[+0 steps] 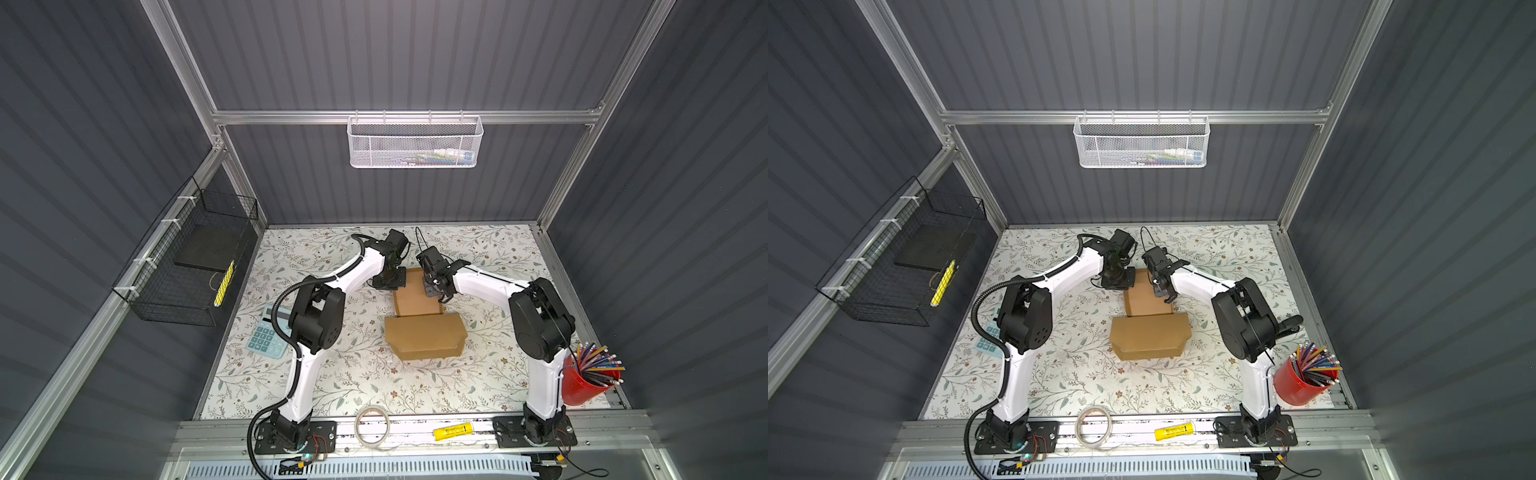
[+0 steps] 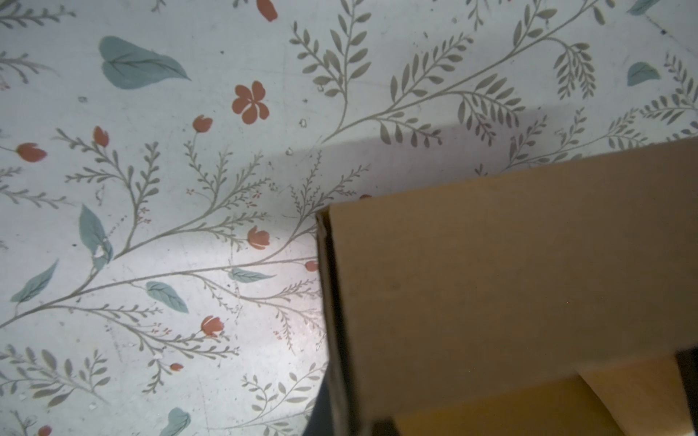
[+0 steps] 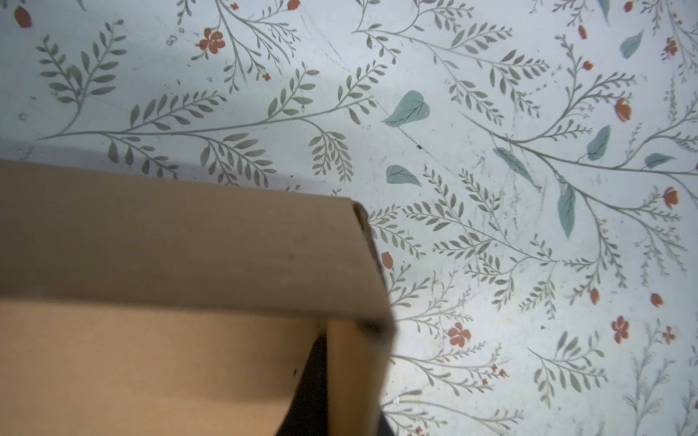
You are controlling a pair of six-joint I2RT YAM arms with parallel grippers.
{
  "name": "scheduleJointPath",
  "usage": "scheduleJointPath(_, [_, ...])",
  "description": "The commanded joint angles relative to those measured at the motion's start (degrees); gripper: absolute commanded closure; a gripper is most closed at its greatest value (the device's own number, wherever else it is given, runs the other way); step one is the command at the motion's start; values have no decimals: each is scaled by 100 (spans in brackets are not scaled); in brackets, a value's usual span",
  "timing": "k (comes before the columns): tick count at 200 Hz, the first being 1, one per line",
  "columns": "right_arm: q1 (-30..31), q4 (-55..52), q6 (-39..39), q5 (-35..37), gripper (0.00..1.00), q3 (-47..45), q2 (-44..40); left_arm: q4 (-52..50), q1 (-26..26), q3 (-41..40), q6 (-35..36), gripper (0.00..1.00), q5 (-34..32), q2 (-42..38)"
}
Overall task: Assemble paper box
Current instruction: Fold the bottom flaps of a flat cardboard box at the center of the table.
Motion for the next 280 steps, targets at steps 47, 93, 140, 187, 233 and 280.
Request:
scheduleJointPath(47, [-61,-206,-115,174,82,45,102,-138,-28,-33,51,100,-84,-174])
scheduleJointPath(93, [-75,-189,32,22,77,-70,-74,-41,-28,-122,8,100,-178,-209])
scheduleJointPath(140, [-71,-227,90,-44,73,-122,-249,80,-23,-184,-73,100,-282,-227])
scheduleJointPath(187, [-73,-239,97,-218,68,-173,-432,142,-26,-184,-125,100,-347,-166])
scheduleJointPath(233, [-75,-251,133,-377,65,-259,-614,213,-28,-241,-148,100,-392,-165])
scheduleJointPath(280, [-75,-208,177,-535,60,-331,-825,241,-28,-237,-163,100,-401,-135])
